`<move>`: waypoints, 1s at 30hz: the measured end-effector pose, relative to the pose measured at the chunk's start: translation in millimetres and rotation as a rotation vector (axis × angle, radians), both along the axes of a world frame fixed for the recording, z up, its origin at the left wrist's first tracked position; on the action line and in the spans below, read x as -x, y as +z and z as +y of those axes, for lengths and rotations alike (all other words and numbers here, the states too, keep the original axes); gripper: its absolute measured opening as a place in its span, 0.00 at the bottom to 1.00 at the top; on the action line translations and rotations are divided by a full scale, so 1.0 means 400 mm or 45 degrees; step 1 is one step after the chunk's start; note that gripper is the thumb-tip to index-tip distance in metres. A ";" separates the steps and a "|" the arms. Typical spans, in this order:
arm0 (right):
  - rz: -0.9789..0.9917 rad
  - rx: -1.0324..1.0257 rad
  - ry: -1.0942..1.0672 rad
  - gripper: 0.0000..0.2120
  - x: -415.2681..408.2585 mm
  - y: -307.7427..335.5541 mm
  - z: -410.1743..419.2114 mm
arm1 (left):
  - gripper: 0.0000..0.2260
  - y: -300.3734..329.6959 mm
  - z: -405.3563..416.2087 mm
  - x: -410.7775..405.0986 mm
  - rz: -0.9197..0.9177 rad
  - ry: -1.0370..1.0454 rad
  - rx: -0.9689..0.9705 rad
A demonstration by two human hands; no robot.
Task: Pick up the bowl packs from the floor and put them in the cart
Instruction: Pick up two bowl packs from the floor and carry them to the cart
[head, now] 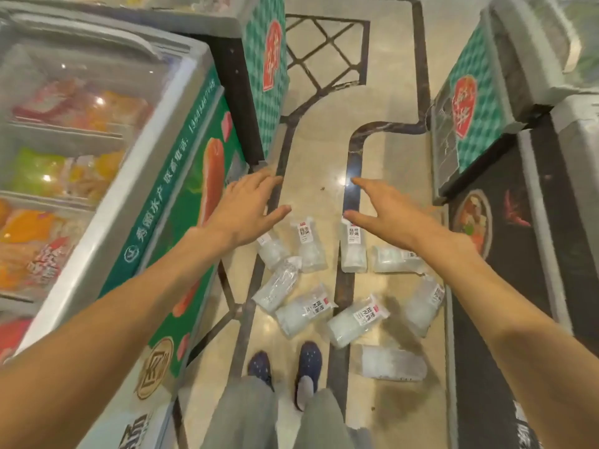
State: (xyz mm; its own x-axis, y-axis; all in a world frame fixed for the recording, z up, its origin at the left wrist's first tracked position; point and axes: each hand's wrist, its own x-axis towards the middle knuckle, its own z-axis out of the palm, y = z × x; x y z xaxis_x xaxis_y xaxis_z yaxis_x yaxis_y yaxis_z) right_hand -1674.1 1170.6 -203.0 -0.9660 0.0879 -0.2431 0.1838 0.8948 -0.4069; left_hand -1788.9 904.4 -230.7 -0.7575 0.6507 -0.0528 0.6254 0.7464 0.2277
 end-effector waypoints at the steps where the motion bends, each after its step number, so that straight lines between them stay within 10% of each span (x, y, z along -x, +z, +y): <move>1: -0.013 -0.005 0.010 0.36 0.031 -0.042 0.003 | 0.33 -0.042 0.004 0.035 -0.011 0.021 -0.006; 23: -0.425 0.410 -0.308 0.37 0.136 -1.413 -0.074 | 0.53 -1.660 -0.062 0.107 -0.723 0.459 0.511; 30: -0.544 0.495 -0.367 0.38 0.065 -1.719 -0.096 | 0.63 -1.964 -0.025 0.103 -0.718 0.434 0.570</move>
State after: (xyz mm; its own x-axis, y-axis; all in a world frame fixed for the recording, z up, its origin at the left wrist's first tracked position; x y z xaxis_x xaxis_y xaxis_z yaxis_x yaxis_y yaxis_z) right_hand -1699.9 1132.3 -890.5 -0.7279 0.1571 -0.6675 0.6123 0.5872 -0.5294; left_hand -1830.0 894.3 -1016.5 -0.6922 0.2143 -0.6892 0.2258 0.9713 0.0751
